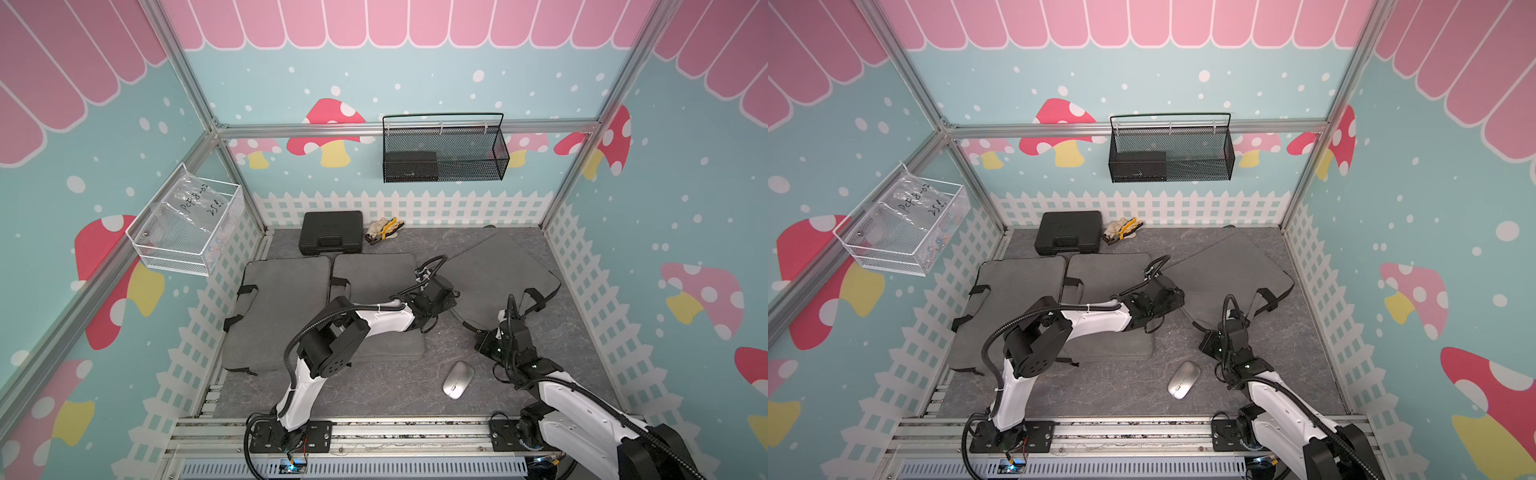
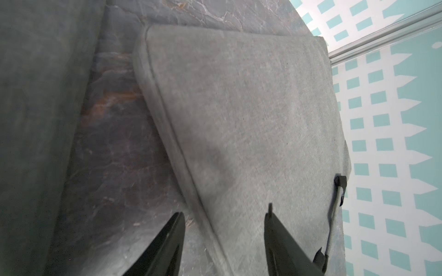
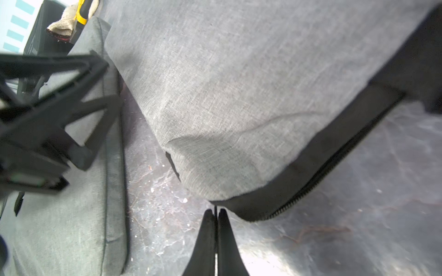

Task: Put the mouse into the laptop bag
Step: Unzip the zipper on the zippered laptop bag.

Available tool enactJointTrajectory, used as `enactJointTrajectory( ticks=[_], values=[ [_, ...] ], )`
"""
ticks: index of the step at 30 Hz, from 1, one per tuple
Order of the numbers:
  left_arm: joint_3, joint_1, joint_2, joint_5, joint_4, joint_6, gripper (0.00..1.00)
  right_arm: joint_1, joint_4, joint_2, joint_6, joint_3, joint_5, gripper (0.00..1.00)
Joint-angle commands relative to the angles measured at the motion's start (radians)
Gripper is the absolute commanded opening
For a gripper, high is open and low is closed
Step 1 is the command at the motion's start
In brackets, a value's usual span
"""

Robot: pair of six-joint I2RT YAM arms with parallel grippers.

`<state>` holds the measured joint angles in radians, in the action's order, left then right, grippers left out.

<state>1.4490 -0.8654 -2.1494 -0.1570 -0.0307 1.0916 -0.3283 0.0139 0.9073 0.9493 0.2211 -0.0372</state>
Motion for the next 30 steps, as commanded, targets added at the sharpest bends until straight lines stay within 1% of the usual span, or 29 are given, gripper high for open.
enactJointTrajectory(
  ticks=[1,7,10,12,13,14,17,18,22,23,26,27,28,30],
  values=[
    [0.058,0.016,-0.063,0.068,0.077,-0.017,0.57,0.008,-0.037,-0.02,-0.006,-0.015,0.004,0.0],
    [0.168,0.026,-0.151,0.124,0.162,-0.011,0.58,0.008,-0.037,-0.02,-0.011,-0.008,-0.018,0.0],
    [0.196,0.031,-0.179,0.141,0.183,-0.003,0.58,0.008,-0.043,-0.027,-0.014,-0.006,-0.028,0.0],
    [0.21,0.035,-0.194,0.156,0.182,-0.001,0.55,0.008,-0.046,-0.033,-0.013,-0.006,-0.03,0.0],
    [0.216,0.036,-0.201,0.166,0.183,0.001,0.51,0.008,-0.046,-0.036,-0.013,-0.005,-0.034,0.0],
    [0.22,0.038,-0.207,0.172,0.183,0.003,0.42,0.008,-0.045,-0.037,-0.013,-0.005,-0.041,0.0],
    [0.22,0.04,-0.212,0.179,0.174,0.007,0.17,0.006,-0.037,-0.035,-0.014,-0.006,-0.056,0.0],
    [0.22,0.041,-0.213,0.181,0.174,0.008,0.12,0.006,-0.035,-0.033,-0.014,-0.006,-0.061,0.0],
    [0.211,0.043,-0.208,0.177,0.164,0.01,0.01,0.005,-0.013,-0.017,-0.012,-0.006,-0.076,0.0],
    [0.209,0.043,-0.208,0.177,0.162,0.011,0.0,0.003,-0.002,-0.01,-0.011,-0.005,-0.084,0.0],
    [0.207,0.042,-0.208,0.179,0.157,0.014,0.0,-0.007,0.03,0.03,-0.01,0.009,-0.1,0.0],
    [0.203,0.043,-0.205,0.177,0.159,0.014,0.05,-0.01,0.031,0.043,-0.014,0.019,-0.1,0.0],
    [0.195,0.043,-0.198,0.173,0.162,0.014,0.12,-0.011,0.029,0.058,-0.018,0.029,-0.098,0.0],
    [0.164,0.042,-0.166,0.149,0.167,0.013,0.32,-0.011,0.027,0.068,-0.018,0.035,-0.082,0.0]
  ],
)
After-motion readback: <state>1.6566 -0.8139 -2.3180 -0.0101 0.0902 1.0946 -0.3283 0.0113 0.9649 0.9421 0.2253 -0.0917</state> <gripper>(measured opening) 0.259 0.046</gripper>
